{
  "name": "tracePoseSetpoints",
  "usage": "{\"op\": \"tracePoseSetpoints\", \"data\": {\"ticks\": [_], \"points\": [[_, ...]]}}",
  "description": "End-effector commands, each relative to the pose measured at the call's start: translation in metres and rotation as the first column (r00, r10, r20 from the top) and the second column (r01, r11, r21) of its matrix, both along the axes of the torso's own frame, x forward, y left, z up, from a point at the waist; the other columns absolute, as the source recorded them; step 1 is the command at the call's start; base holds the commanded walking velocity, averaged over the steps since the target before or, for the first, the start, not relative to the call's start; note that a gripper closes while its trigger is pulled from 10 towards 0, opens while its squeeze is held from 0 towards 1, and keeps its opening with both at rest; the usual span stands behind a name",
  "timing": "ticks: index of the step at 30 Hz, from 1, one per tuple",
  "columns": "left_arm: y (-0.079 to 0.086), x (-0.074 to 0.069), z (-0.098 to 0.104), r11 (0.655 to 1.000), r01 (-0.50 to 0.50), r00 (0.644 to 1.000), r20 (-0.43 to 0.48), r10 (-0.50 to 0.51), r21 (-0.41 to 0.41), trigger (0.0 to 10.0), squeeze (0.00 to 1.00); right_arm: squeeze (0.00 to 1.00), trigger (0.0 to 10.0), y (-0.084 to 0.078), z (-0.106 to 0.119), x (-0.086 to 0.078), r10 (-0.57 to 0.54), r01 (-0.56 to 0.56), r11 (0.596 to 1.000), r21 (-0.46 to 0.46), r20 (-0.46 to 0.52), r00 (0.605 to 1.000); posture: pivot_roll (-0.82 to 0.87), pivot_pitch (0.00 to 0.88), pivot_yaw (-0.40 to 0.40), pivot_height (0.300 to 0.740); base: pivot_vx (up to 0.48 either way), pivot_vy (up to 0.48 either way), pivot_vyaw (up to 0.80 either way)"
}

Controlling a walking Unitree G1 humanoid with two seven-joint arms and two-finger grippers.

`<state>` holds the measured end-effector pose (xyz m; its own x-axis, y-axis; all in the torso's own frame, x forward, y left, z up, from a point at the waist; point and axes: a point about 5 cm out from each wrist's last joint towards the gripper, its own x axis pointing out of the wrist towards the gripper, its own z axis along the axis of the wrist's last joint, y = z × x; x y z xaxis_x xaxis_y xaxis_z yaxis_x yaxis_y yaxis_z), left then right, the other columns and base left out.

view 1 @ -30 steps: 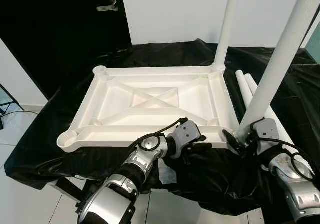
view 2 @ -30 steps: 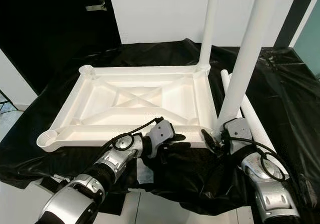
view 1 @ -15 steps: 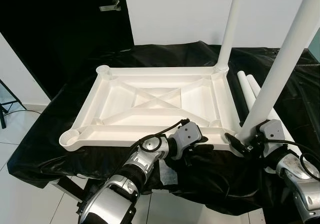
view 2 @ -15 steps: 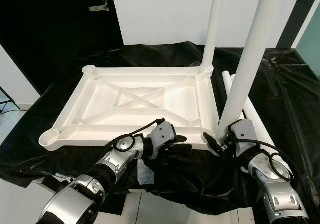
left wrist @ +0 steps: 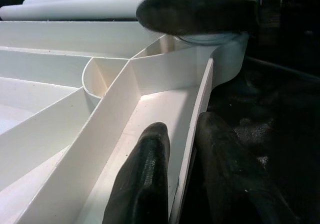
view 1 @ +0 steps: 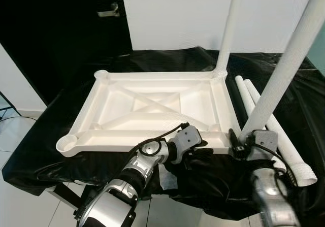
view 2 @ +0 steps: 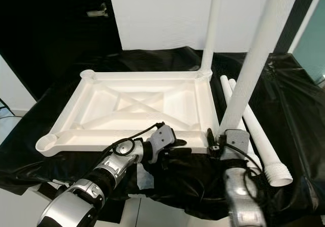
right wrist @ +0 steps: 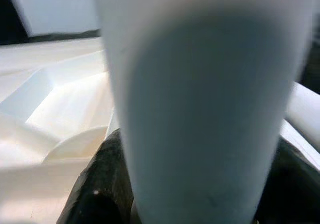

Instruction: Building children table

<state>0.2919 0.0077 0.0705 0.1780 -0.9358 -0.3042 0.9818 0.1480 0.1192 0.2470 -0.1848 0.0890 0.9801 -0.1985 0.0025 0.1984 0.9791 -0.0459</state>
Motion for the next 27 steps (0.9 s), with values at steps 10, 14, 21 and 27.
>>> {"op": "tracePoseSetpoints", "data": {"ticks": [10, 14, 21, 27], "points": [[0.013, -0.026, -0.044, 0.985, 0.064, 0.982, -0.184, -0.034, 0.158, 10.0, 0.00, 0.00, 0.0, 0.011, -0.007, 0.008, -0.106, 0.109, 0.992, 0.065, -0.041, 0.994, -0.13, 0.000, 0.042, 0.740, 0.000, 0.000, 0.00], [0.014, -0.026, -0.044, 0.986, 0.057, 0.982, -0.185, -0.028, 0.156, 10.0, 0.00, 0.00, 0.0, 0.011, -0.008, 0.010, -0.118, 0.121, 0.991, 0.059, -0.047, 0.992, -0.13, 0.000, 0.038, 0.740, 0.000, 0.000, 0.00], [0.015, -0.027, -0.046, 0.986, 0.056, 0.982, -0.188, -0.026, 0.155, 10.0, 0.00, 1.00, 10.0, 0.033, -0.010, 0.009, 0.119, -0.119, 0.993, 0.005, -0.072, 0.990, -0.13, 0.000, 0.037, 0.740, 0.000, 0.000, 0.00], [0.014, -0.025, -0.044, 0.986, 0.058, 0.982, -0.184, -0.029, 0.156, 10.0, 0.00, 0.17, 10.0, 0.023, -0.011, 0.006, 0.254, -0.268, 0.956, -0.121, -0.120, 0.960, -0.15, 0.000, 0.046, 0.740, 0.000, 0.000, 0.00]]}}
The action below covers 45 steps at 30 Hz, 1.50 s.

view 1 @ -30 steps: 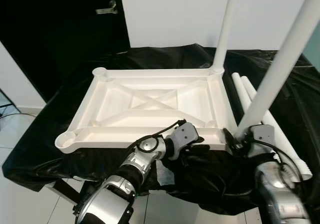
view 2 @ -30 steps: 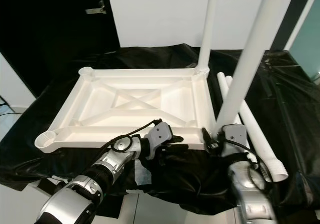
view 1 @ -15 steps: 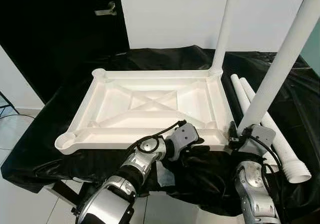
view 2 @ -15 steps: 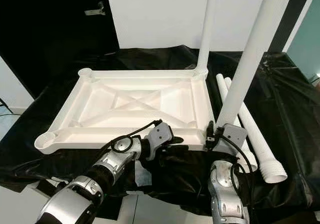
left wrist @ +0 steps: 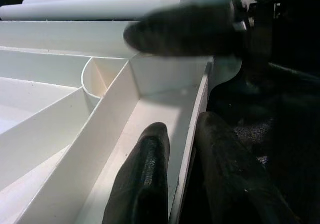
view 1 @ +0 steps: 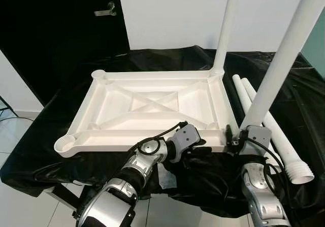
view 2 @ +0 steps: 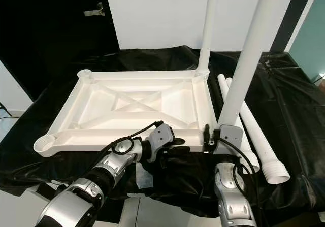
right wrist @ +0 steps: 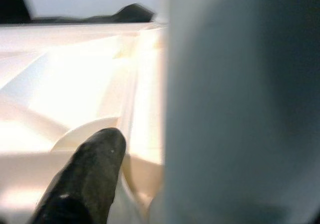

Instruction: Building children table

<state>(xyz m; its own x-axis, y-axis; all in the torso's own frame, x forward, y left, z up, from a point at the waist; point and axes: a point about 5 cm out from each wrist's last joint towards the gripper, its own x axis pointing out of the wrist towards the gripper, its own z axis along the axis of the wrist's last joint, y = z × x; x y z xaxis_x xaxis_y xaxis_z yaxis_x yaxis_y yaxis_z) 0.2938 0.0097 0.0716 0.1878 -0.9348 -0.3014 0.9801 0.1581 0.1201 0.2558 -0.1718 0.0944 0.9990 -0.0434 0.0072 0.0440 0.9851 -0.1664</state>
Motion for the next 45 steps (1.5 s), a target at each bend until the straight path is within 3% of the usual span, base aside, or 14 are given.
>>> {"op": "tracePoseSetpoints", "data": {"ticks": [1, 2, 3, 6, 7, 11, 16, 17, 18, 26, 33, 40, 44, 45], "points": [[0.012, -0.027, -0.045, 0.985, 0.068, 0.982, -0.187, -0.038, 0.157, 10.0, 0.00, 0.17, 10.0, 0.010, -0.016, -0.003, 0.103, -0.105, 0.994, -0.018, -0.100, 0.990, -0.15, 0.000, 0.046, 0.740, 0.000, 0.000, 0.00], [0.012, -0.027, -0.045, 0.985, 0.069, 0.982, -0.187, -0.039, 0.158, 10.0, 0.00, 0.17, 10.0, 0.006, -0.015, -0.002, 0.121, -0.126, 0.991, -0.045, -0.106, 0.987, -0.15, 0.000, 0.046, 0.740, 0.000, 0.000, 0.00], [0.012, -0.027, -0.045, 0.985, 0.072, 0.982, -0.186, -0.041, 0.159, 10.0, 0.00, 0.00, 10.0, -0.004, -0.012, -0.001, 0.150, -0.161, 0.983, -0.089, -0.114, 0.982, -0.15, 0.000, 0.049, 0.740, 0.000, 0.000, 0.00], [0.012, -0.027, -0.045, 0.985, 0.072, 0.982, -0.186, -0.041, 0.159, 10.0, 0.00, 0.00, 10.0, -0.004, -0.012, -0.001, 0.150, -0.161, 0.983, -0.089, -0.114, 0.982, -0.15, 0.000, 0.049, 0.740, 0.000, 0.000, 0.00], [0.012, -0.027, -0.045, 0.984, 0.073, 0.982, -0.186, -0.043, 0.160, 10.0, 0.00, 0.00, 10.0, -0.013, -0.009, 0.000, 0.179, -0.193, 0.975, -0.114, -0.126, 0.976, -0.16, 0.000, 0.050, 0.740, 0.000, 0.000, 0.00], [0.012, -0.026, -0.044, 0.983, 0.080, 0.981, -0.185, -0.049, 0.163, 10.0, 0.00, 0.00, 10.0, -0.033, 0.001, -0.002, 0.359, -0.398, 0.901, -0.171, -0.220, 0.907, -0.17, 0.000, 0.051, 0.740, 0.000, 0.000, 0.00], [0.011, -0.026, -0.044, 0.983, 0.080, 0.982, -0.183, -0.050, 0.162, 10.0, 0.00, 0.00, 10.0, -0.039, 0.004, -0.006, 0.442, -0.504, 0.841, -0.198, -0.287, 0.850, -0.16, 0.000, 0.047, 0.740, 0.000, 0.000, 0.00], [0.011, -0.026, -0.044, 0.983, 0.080, 0.982, -0.182, -0.050, 0.162, 10.0, 0.00, 0.00, 8.9, -0.040, 0.005, -0.008, 0.467, -0.536, 0.821, -0.197, -0.309, 0.828, -0.16, 0.000, 0.046, 0.740, 0.000, 0.000, 0.00], [0.011, -0.026, -0.044, 0.983, 0.079, 0.982, -0.182, -0.049, 0.163, 10.0, 0.00, 0.00, 0.0, -0.040, 0.005, -0.010, 0.492, -0.566, 0.802, -0.190, -0.326, 0.807, -0.16, 0.000, 0.043, 0.740, 0.000, 0.000, 0.00], [0.013, -0.026, -0.045, 0.983, 0.073, 0.982, -0.183, -0.042, 0.165, 10.0, 0.00, 0.00, 0.0, -0.039, -0.001, -0.021, 0.574, -0.671, 0.728, -0.139, -0.411, 0.708, -0.15, 0.000, 0.039, 0.740, 0.000, 0.000, 0.00], [0.014, -0.027, -0.046, 0.984, 0.074, 0.982, -0.186, -0.043, 0.164, 10.0, 0.00, 0.00, 0.0, -0.035, -0.011, -0.024, 0.570, -0.676, 0.728, -0.113, -0.447, 0.689, -0.15, 0.000, 0.042, 0.740, 0.000, 0.000, 0.00], [0.014, -0.027, -0.046, 0.984, 0.074, 0.982, -0.186, -0.043, 0.164, 10.0, 0.00, 0.00, 0.0, -0.017, -0.026, -0.029, 0.554, -0.638, 0.767, -0.060, -0.440, 0.707, -0.15, 0.000, 0.042, 0.740, 0.000, 0.000, 0.00], [0.014, -0.027, -0.046, 0.984, 0.073, 0.982, -0.187, -0.042, 0.164, 10.0, 0.00, 0.00, 0.0, -0.003, -0.037, -0.033, 0.508, -0.563, 0.827, -0.013, -0.414, 0.755, -0.15, 0.000, 0.042, 0.740, 0.000, 0.000, 0.00], [0.014, -0.027, -0.046, 0.984, 0.072, 0.982, -0.186, -0.041, 0.164, 10.0, 0.00, 0.00, 0.0, 0.003, -0.041, -0.032, 0.448, -0.482, 0.876, 0.009, -0.385, 0.807, -0.15, 0.000, 0.042, 0.740, 0.000, 0.000, 0.00]]}}
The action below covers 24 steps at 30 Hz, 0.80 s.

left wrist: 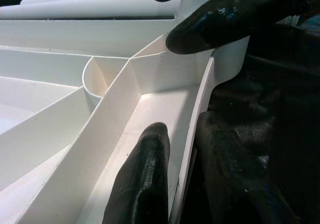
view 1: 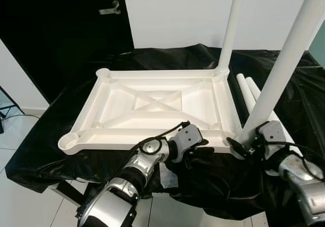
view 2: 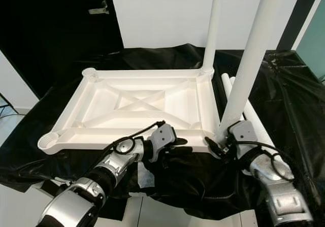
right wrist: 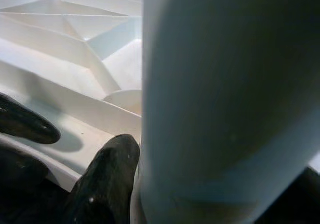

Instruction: Building children table

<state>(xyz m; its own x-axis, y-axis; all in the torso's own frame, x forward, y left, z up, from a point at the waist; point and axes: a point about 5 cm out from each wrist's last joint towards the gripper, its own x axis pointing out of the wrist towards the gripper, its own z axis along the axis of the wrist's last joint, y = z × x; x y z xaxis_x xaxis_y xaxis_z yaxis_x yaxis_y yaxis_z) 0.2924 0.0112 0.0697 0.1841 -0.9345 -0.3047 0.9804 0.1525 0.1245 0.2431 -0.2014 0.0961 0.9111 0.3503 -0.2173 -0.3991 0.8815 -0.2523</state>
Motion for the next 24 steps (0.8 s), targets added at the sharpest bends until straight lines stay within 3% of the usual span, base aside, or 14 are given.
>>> {"op": "tracePoseSetpoints", "data": {"ticks": [1, 2, 3, 5, 6, 9, 14, 19, 20, 23, 24], "points": [[0.012, -0.026, -0.044, 0.985, 0.065, 0.981, -0.189, -0.034, 0.160, 10.0, 0.00, 0.00, 0.0, 0.036, -0.044, -0.016, -0.074, 0.085, 0.994, 0.070, -0.150, 0.986, -0.15, 0.000, 0.040, 0.740, 0.000, 0.000, 0.00], [0.012, -0.026, -0.044, 0.985, 0.065, 0.981, -0.190, -0.034, 0.159, 10.0, 0.00, 0.00, 0.0, 0.036, -0.042, -0.012, -0.225, 0.239, 0.962, 0.132, -0.115, 0.968, -0.15, 0.000, 0.040, 0.740, 0.000, 0.000, 0.00], [0.012, -0.026, -0.044, 0.985, 0.065, 0.981, -0.190, -0.034, 0.159, 10.0, 0.00, 0.00, 0.0, 0.036, -0.042, -0.012, -0.225, 0.239, 0.962, 0.132, -0.115, 0.968, -0.15, 0.000, 0.040, 0.740, 0.000, 0.000, 0.00], [0.011, -0.026, -0.044, 0.985, 0.066, 0.981, -0.191, -0.035, 0.158, 10.0, 0.00, 0.00, 0.0, 0.032, -0.040, -0.009, -0.411, 0.421, 0.882, 0.211, -0.089, 0.907, -0.15, 0.000, 0.040, 0.740, 0.000, 0.000, 0.00], [0.011, -0.026, -0.044, 0.985, 0.066, 0.981, -0.191, -0.035, 0.158, 10.0, 0.00, 0.00, 0.0, 0.032, -0.040, -0.009, -0.411, 0.421, 0.882, 0.211, -0.089, 0.907, -0.15, 0.000, 0.040, 0.740, 0.000, 0.000, 0.00], [0.011, -0.027, -0.045, 0.985, 0.068, 0.981, -0.192, -0.038, 0.157, 10.0, 0.00, 0.00, 0.0, 0.023, -0.029, -0.003, -0.561, 0.545, 0.795, 0.267, -0.022, 0.828, -0.14, 0.000, 0.044, 0.740, 0.000, 0.000, 0.00], [0.011, -0.027, -0.045, 0.985, 0.065, 0.981, -0.192, -0.034, 0.158, 10.0, 0.00, 0.00, 0.0, 0.015, -0.022, -0.002, -0.635, 0.606, 0.741, 0.289, 0.011, 0.772, -0.14, 0.000, 0.038, 0.740, 0.000, 0.000, 0.00], [0.011, -0.027, -0.045, 0.986, 0.060, 0.981, -0.192, -0.030, 0.156, 10.0, 0.00, 0.00, 0.0, 0.015, -0.023, -0.002, -0.645, 0.617, 0.734, 0.285, 0.006, 0.764, -0.13, 0.000, 0.032, 0.740, 0.000, 0.000, 0.00], [0.010, -0.027, -0.045, 0.986, 0.058, 0.981, -0.192, -0.028, 0.154, 10.0, 0.00, 0.00, 10.0, 0.017, -0.023, -0.001, -0.633, 0.607, 0.745, 0.278, 0.006, 0.774, -0.13, 0.000, 0.032, 0.740, 0.000, 0.000, 0.00], [0.010, -0.028, -0.045, 0.987, 0.057, 0.981, -0.193, -0.027, 0.152, 10.0, 0.00, 0.00, 10.0, 0.022, -0.023, 0.001, -0.609, 0.586, 0.773, 0.245, 0.024, 0.793, -0.14, 0.000, 0.031, 0.740, 0.000, 0.000, 0.00], [0.010, -0.028, -0.045, 0.987, 0.058, 0.981, -0.193, -0.028, 0.151, 10.0, 0.00, 1.00, 10.0, 0.023, -0.023, 0.001, -0.605, 0.582, 0.777, 0.240, 0.030, 0.796, -0.14, 0.000, 0.031, 0.740, 0.000, 0.000, 0.00]]}}
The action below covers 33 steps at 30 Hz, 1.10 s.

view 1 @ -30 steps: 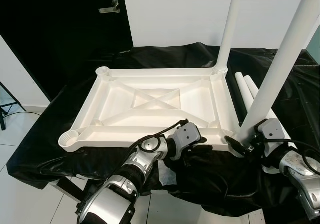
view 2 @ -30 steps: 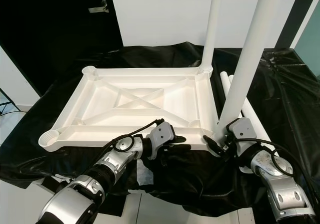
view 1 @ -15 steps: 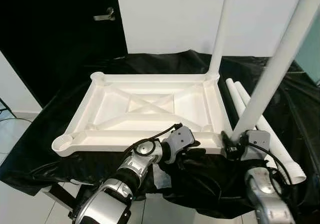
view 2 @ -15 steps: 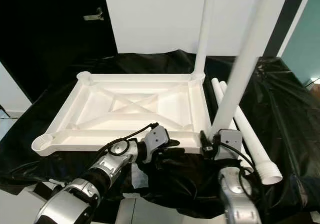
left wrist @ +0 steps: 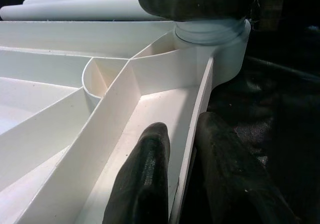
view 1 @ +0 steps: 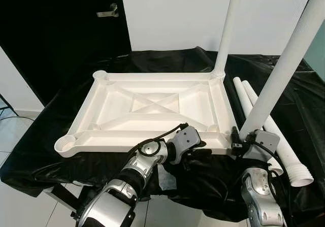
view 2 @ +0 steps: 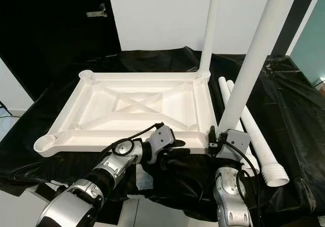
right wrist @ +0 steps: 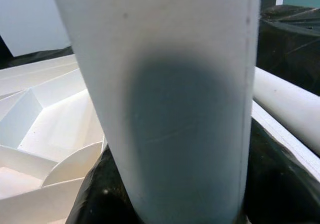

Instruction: Building children table

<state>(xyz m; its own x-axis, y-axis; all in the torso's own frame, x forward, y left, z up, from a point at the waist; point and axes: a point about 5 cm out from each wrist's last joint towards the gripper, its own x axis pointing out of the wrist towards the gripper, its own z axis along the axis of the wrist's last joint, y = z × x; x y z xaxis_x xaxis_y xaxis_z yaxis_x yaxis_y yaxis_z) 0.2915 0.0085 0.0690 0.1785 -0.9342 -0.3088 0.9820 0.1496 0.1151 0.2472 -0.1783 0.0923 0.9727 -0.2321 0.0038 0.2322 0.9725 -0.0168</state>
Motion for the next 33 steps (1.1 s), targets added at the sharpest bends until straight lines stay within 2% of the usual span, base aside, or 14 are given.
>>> {"op": "tracePoseSetpoints", "data": {"ticks": [1, 9, 10, 11, 13, 14, 17, 18, 20, 23, 24, 26, 27, 33], "points": [[0.012, -0.027, -0.045, 0.987, 0.055, 0.983, -0.183, -0.027, 0.149, 10.0, 0.00, 1.00, 10.0, 0.000, -0.019, -0.004, -0.009, 0.009, 1.000, -0.004, -0.107, 0.994, -0.14, 0.000, 0.031, 0.740, 0.000, 0.000, 0.00], [0.012, -0.027, -0.044, 0.988, 0.055, 0.983, -0.183, -0.028, 0.148, 10.0, 0.00, 1.00, 10.0, -0.010, -0.015, -0.003, 0.062, -0.065, 0.998, -0.028, -0.098, 0.993, -0.15, 0.000, 0.038, 0.740, 0.000, 0.000, 0.00], [0.012, -0.027, -0.044, 0.987, 0.059, 0.983, -0.183, -0.031, 0.148, 10.0, 0.00, 0.89, 10.0, -0.012, -0.016, -0.004, 0.117, -0.124, 0.991, -0.055, -0.112, 0.987, -0.16, 0.000, 0.040, 0.740, 0.000, 0.000, 0.00], [0.012, -0.026, -0.044, 0.987, 0.062, 0.983, -0.182, -0.034, 0.149, 10.0, 0.00, 0.00, 10.0, -0.016, -0.014, -0.005, 0.184, -0.197, 0.975, -0.103, -0.126, 0.975, -0.16, 0.000, 0.041, 0.740, 0.000, 0.000, 0.00], [0.012, -0.026, -0.044, 0.987, 0.064, 0.983, -0.182, -0.036, 0.150, 10.0, 0.00, 0.00, 10.0, -0.019, -0.013, -0.005, 0.231, -0.250, 0.958, -0.140, -0.137, 0.963, -0.16, 0.000, 0.042, 0.740, 0.000, 0.000, 0.00], [0.012, -0.025, -0.043, 0.986, 0.064, 0.983, -0.180, -0.036, 0.153, 10.0, 0.00, 0.00, 10.0, -0.025, -0.006, -0.004, 0.348, -0.376, 0.907, -0.190, -0.163, 0.923, -0.16, 0.000, 0.046, 0.740, 0.000, 0.000, 0.00], [0.013, -0.024, -0.042, 0.986, 0.064, 0.983, -0.179, -0.036, 0.154, 10.0, 0.00, 0.00, 10.0, -0.028, -0.002, -0.006, 0.469, -0.507, 0.836, -0.207, -0.208, 0.858, -0.16, 0.000, 0.052, 0.740, 0.000, 0.000, 0.00], [0.013, -0.024, -0.042, 0.986, 0.064, 0.983, -0.179, -0.036, 0.154, 10.0, 0.00, 0.00, 10.0, -0.028, -0.002, -0.006, 0.469, -0.507, 0.836, -0.207, -0.208, 0.858, -0.16, 0.000, 0.052, 0.740, 0.000, 0.000, 0.00], [0.014, -0.024, -0.042, 0.985, 0.070, 0.983, -0.178, -0.041, 0.158, 10.0, 0.00, 0.00, 10.0, -0.035, 0.001, -0.009, 0.559, -0.618, 0.752, -0.229, -0.275, 0.782, -0.16, 0.000, 0.055, 0.740, 0.000, 0.000, 0.00], [0.014, -0.024, -0.042, 0.984, 0.072, 0.983, -0.177, -0.043, 0.160, 10.0, 0.00, 0.00, 10.0, -0.040, 0.003, -0.010, 0.595, -0.665, 0.711, -0.230, -0.308, 0.743, -0.16, 0.000, 0.057, 0.740, 0.000, 0.000, 0.00], [0.014, -0.023, -0.042, 0.984, 0.071, 0.983, -0.176, -0.042, 0.161, 10.0, 0.00, 0.00, 4.9, -0.042, 0.004, -0.012, 0.616, -0.689, 0.690, -0.220, -0.321, 0.720, -0.16, 0.000, 0.058, 0.740, 0.000, 0.000, 0.00], [0.014, -0.023, -0.041, 0.984, 0.070, 0.984, -0.175, -0.041, 0.162, 10.0, 0.00, 0.00, 4.9, -0.042, 0.005, -0.012, 0.630, -0.705, 0.676, -0.214, -0.328, 0.704, -0.16, 0.000, 0.058, 0.740, 0.000, 0.000, 0.00], [0.015, -0.023, -0.041, 0.984, 0.069, 0.984, -0.174, -0.040, 0.163, 10.0, 0.00, 0.00, 0.0, -0.042, 0.004, -0.015, 0.653, -0.731, 0.652, -0.201, -0.340, 0.677, -0.15, 0.000, 0.059, 0.740, 0.000, 0.000, 0.00], [0.018, -0.022, -0.042, 0.983, 0.065, 0.984, -0.174, -0.036, 0.169, 10.0, 0.00, 0.00, 0.0, -0.043, -0.001, -0.021, 0.697, -0.782, 0.607, -0.141, -0.379, 0.609, -0.15, 0.000, 0.058, 0.740, 0.000, 0.000, 0.00]]}}
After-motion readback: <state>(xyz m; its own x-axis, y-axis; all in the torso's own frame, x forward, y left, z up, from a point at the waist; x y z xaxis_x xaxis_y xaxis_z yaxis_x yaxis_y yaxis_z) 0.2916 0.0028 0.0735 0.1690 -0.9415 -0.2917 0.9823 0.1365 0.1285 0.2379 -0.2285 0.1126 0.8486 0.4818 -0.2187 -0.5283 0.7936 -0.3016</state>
